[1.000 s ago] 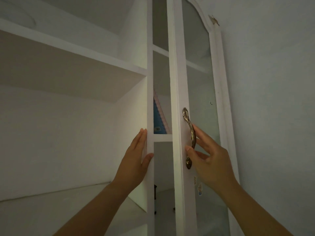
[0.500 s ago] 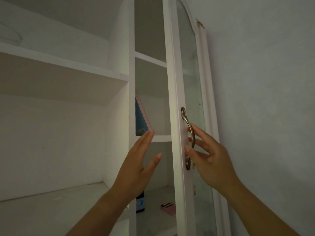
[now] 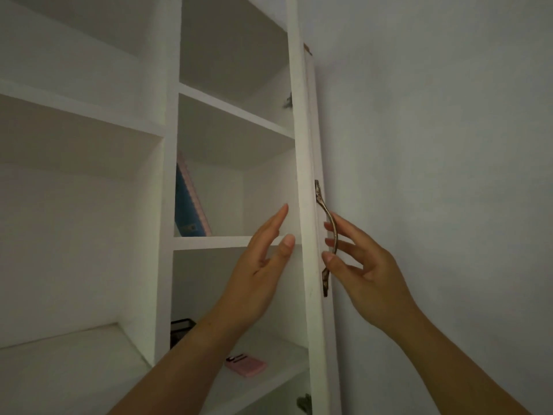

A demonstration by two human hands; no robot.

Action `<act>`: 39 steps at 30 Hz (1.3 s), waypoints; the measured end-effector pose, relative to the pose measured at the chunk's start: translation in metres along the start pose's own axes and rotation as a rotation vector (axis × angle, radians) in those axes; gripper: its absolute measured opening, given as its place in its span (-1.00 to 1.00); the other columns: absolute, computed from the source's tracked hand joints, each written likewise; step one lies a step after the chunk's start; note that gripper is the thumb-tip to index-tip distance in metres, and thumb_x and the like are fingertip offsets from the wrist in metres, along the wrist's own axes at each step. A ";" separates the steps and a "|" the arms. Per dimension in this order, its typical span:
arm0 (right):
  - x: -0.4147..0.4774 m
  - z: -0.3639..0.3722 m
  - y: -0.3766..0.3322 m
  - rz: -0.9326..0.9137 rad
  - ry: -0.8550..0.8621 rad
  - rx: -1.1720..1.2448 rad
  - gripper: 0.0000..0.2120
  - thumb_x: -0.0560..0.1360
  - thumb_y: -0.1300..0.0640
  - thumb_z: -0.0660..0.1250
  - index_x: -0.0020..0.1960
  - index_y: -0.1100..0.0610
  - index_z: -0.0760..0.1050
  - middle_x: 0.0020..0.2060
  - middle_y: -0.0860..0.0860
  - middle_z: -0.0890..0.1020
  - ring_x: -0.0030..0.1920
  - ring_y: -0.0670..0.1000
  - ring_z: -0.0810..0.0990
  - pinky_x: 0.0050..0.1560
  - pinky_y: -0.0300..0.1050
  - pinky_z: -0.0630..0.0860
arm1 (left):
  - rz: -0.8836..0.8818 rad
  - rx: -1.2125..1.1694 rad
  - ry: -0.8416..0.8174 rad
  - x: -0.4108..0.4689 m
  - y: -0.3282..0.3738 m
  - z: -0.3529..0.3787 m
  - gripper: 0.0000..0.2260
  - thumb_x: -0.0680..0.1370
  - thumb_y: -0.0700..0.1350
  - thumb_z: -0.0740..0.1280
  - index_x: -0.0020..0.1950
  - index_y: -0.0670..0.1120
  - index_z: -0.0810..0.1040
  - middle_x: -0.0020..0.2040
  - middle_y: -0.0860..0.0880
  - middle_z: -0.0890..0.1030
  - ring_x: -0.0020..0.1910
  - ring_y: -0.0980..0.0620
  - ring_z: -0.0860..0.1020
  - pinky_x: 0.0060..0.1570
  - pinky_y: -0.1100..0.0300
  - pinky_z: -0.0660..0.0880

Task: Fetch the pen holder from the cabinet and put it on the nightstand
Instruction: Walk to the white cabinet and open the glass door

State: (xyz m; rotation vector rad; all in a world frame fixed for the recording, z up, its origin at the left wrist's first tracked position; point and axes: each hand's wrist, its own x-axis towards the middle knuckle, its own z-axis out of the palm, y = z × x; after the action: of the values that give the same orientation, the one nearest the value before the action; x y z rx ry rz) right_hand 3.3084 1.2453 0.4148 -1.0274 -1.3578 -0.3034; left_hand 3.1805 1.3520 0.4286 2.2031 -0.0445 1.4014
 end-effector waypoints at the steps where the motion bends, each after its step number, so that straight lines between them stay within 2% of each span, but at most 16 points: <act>1: 0.000 -0.005 0.000 0.006 0.004 -0.007 -0.46 0.32 -0.10 0.30 0.29 -0.20 0.34 0.22 -0.21 0.50 0.16 -0.27 0.48 -0.01 -0.39 0.51 | 0.019 -0.030 0.006 0.004 0.004 0.005 -0.62 0.46 0.27 0.07 0.26 0.49 0.10 0.24 0.54 0.15 0.13 0.66 0.17 -0.05 0.60 0.23; 3: -0.001 -0.015 0.002 0.012 0.014 -0.025 -0.47 0.32 -0.09 0.30 0.28 -0.21 0.34 0.21 -0.22 0.50 0.15 -0.25 0.50 0.01 -0.37 0.51 | 0.051 -0.079 0.016 0.010 0.012 0.016 -0.59 0.47 0.28 0.10 0.31 0.46 0.12 0.33 0.46 0.18 0.24 0.53 0.22 0.00 0.53 0.26; 6: -0.002 -0.029 0.004 0.016 0.027 -0.046 -0.47 0.35 -0.05 0.31 0.31 -0.18 0.34 0.20 -0.24 0.50 0.15 -0.24 0.51 -0.02 -0.38 0.52 | 0.063 -0.102 0.008 0.018 0.022 0.032 -0.54 0.46 0.23 0.13 0.34 0.41 0.10 0.37 0.39 0.17 0.29 0.39 0.24 -0.08 0.62 0.28; 7: -0.002 -0.034 0.004 0.018 0.033 -0.049 -0.49 0.35 -0.04 0.31 0.30 -0.19 0.35 0.18 -0.27 0.51 0.13 -0.28 0.51 -0.08 -0.42 0.50 | 0.072 -0.106 -0.002 0.020 0.025 0.038 -0.53 0.45 0.21 0.13 0.34 0.41 0.10 0.36 0.40 0.16 0.30 0.36 0.24 -0.05 0.62 0.26; 8: -0.002 -0.038 0.005 0.020 0.040 -0.054 -0.51 0.35 -0.04 0.30 0.28 -0.20 0.35 0.15 -0.29 0.51 0.10 -0.31 0.51 -0.13 -0.46 0.48 | 0.082 -0.117 -0.016 0.023 0.027 0.043 -0.53 0.45 0.20 0.13 0.34 0.40 0.10 0.37 0.40 0.16 0.33 0.33 0.23 0.06 0.55 0.26; 11: -0.004 -0.051 0.006 0.043 0.070 -0.070 -0.51 0.35 -0.06 0.30 0.27 -0.20 0.36 0.13 -0.29 0.52 0.08 -0.32 0.52 -0.16 -0.46 0.47 | 0.079 -0.171 -0.060 0.029 0.031 0.059 -0.49 0.44 0.26 0.16 0.37 0.38 0.12 0.43 0.30 0.22 0.38 0.20 0.27 0.32 0.09 0.30; 12: -0.007 -0.056 0.009 0.054 0.082 -0.076 -0.51 0.35 -0.08 0.29 0.28 -0.18 0.36 0.14 -0.28 0.53 0.08 -0.30 0.53 -0.12 -0.42 0.50 | 0.071 -0.173 -0.063 0.031 0.033 0.065 -0.48 0.43 0.30 0.17 0.37 0.39 0.12 0.43 0.27 0.24 0.38 0.16 0.29 0.33 -0.03 0.32; 14: -0.018 -0.069 0.015 0.086 0.106 -0.085 -0.54 0.39 -0.11 0.25 0.29 -0.20 0.38 0.16 -0.27 0.54 0.11 -0.24 0.55 0.05 -0.26 0.54 | 0.070 -0.167 -0.053 0.033 0.036 0.076 -0.46 0.40 0.30 0.17 0.38 0.38 0.13 0.44 0.24 0.26 0.39 0.12 0.29 0.30 -0.12 0.35; 16: -0.037 -0.081 0.023 0.130 0.126 -0.108 -0.58 0.40 -0.17 0.23 0.27 -0.26 0.38 0.18 -0.28 0.54 0.17 -0.18 0.53 0.19 -0.04 0.52 | 0.077 -0.162 -0.038 0.034 0.040 0.088 -0.46 0.41 0.28 0.16 0.39 0.36 0.13 0.44 0.23 0.25 0.40 0.11 0.27 0.30 -0.12 0.35; 18: -0.058 -0.092 0.028 0.168 0.147 -0.117 -0.60 0.39 -0.22 0.21 0.22 -0.33 0.37 0.17 -0.30 0.54 0.19 -0.18 0.52 0.22 0.03 0.49 | 0.085 -0.147 -0.029 0.036 0.044 0.099 -0.46 0.44 0.29 0.16 0.40 0.32 0.12 0.45 0.21 0.24 0.41 0.13 0.25 0.33 -0.09 0.32; 24: -0.109 -0.116 0.034 0.237 0.167 -0.135 -0.60 0.40 -0.09 0.25 0.24 -0.21 0.42 0.19 -0.30 0.54 0.18 -0.23 0.52 0.21 -0.13 0.49 | 0.072 -0.078 0.013 0.045 0.053 0.141 -0.46 0.46 0.22 0.14 0.42 0.28 0.10 0.46 0.19 0.21 0.41 0.13 0.22 0.33 0.08 0.22; 28: -0.122 -0.130 0.041 0.275 0.142 -0.161 -0.59 0.38 -0.11 0.28 0.24 -0.25 0.40 0.20 -0.27 0.54 0.18 -0.25 0.50 0.18 -0.12 0.52 | 0.069 -0.022 0.064 0.052 0.057 0.172 -0.49 0.52 0.18 0.15 0.44 0.23 0.09 0.49 0.12 0.18 0.44 0.08 0.18 0.39 0.03 0.19; 31: -0.126 -0.142 0.050 0.262 0.127 -0.201 -0.58 0.40 -0.11 0.30 0.25 -0.31 0.35 0.19 -0.35 0.50 0.18 -0.26 0.49 0.16 -0.14 0.53 | 0.080 -0.002 0.069 0.056 0.057 0.193 -0.48 0.53 0.17 0.15 0.45 0.22 0.07 0.51 0.12 0.13 0.46 0.10 0.12 0.35 0.15 0.09; 34: -0.128 -0.156 0.059 0.229 0.082 -0.292 -0.56 0.46 -0.15 0.27 0.29 -0.42 0.25 0.25 -0.45 0.37 0.23 -0.29 0.43 0.19 -0.26 0.47 | 0.079 0.059 0.031 0.056 0.050 0.211 -0.45 0.52 0.19 0.12 0.46 0.23 -0.01 0.52 0.14 0.03 0.48 0.11 0.04 0.27 0.22 0.02; 36: -0.127 -0.163 0.066 0.218 0.035 -0.354 -0.52 0.46 -0.20 0.23 0.29 -0.48 0.11 0.28 -0.51 0.28 0.27 -0.31 0.38 0.22 -0.30 0.43 | 0.071 0.097 0.021 0.056 0.046 0.222 -0.43 0.49 0.22 0.10 0.45 0.24 -0.06 0.53 0.15 -0.02 0.49 0.08 0.02 0.32 0.14 0.02; 39: -0.124 -0.172 0.077 0.238 -0.002 -0.353 -0.51 0.37 -0.40 0.15 0.23 -0.59 0.02 0.28 -0.54 0.20 0.28 -0.32 0.34 0.25 -0.29 0.40 | 0.047 0.117 0.043 0.057 0.042 0.233 -0.43 0.47 0.24 0.08 0.42 0.28 -0.09 0.52 0.16 -0.03 0.49 0.06 0.02 0.37 0.05 0.03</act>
State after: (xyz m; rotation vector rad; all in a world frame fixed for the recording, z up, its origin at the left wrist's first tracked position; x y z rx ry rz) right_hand 3.4446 1.1142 0.2923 -1.4698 -1.1918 -0.3705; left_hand 3.3890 1.2258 0.4184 2.2792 0.0006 1.5115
